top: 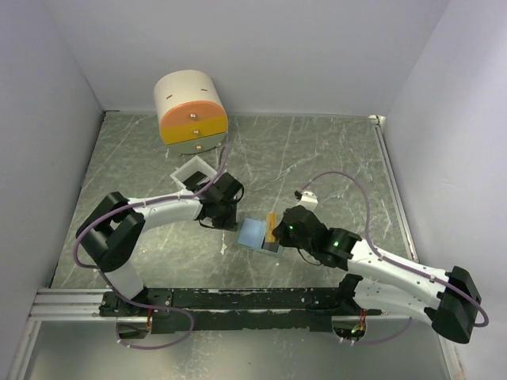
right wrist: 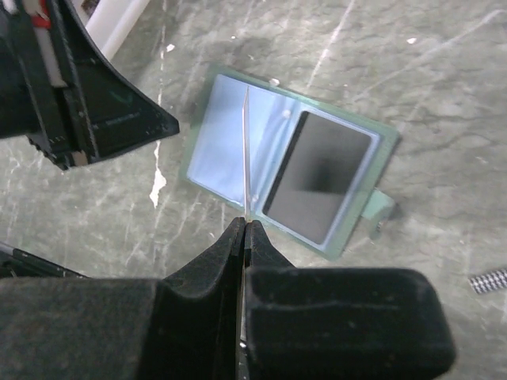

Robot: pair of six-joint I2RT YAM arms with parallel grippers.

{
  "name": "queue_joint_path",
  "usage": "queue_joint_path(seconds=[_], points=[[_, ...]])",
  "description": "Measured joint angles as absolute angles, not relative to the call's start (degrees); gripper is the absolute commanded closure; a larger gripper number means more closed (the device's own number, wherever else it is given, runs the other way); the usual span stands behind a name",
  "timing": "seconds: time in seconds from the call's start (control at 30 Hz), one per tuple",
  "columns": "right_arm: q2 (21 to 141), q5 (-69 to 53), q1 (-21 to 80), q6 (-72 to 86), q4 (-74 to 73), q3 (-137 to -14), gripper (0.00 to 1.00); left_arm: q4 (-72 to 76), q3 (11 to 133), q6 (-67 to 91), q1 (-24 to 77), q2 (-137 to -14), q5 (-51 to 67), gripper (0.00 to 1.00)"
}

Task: Put the credit cards into the card holder
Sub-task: Insert the credit card into the card holder.

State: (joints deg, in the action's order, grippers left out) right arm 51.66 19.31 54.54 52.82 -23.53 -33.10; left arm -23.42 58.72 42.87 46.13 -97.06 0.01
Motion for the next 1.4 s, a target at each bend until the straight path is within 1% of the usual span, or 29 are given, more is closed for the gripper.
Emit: queue_joint_path(seconds=[0.2, 0.33, 0.57, 0.67, 0.97, 1.17, 1.4], points=[[57.5, 15.2, 53.2, 51.7, -16.5, -32.9, 1.00, -22.7, 53.9, 42.7, 46.0, -96.7, 0.5, 0.89], [59.4, 12.0, 51.1, 51.6, -12.8, -31.9, 1.00, -20.5, 52.1, 42.7, 46.0, -95.6, 0.8, 0.87], [59.7, 2.9, 42.0, 51.1, -6.0, -26.6, 1.00, -18.7, 48.9, 43.6, 46.0, -92.8, 1.9, 0.85], [59.5, -0.2, 39.5, 51.2, -4.2, -24.3, 1.00, -18.5, 48.2, 43.9, 46.0, -90.9, 3.1, 0.86], [59.5, -5.3, 38.3, 52.8, 1.3, -21.3, 1.00, -13.1, 48.2, 43.9, 46.0, -90.8, 6.8, 0.89], [60.6, -5.8, 38.1, 53.8, 3.7, -20.5, 1.00, -11.4, 46.6, 43.9, 46.0, -93.4, 7.7, 0.90], [62.0, -5.7, 37.4, 55.0, 6.2, -18.8, 1.00, -10.3, 46.3, 44.6, 46.0, -93.6, 8.2, 0.90]])
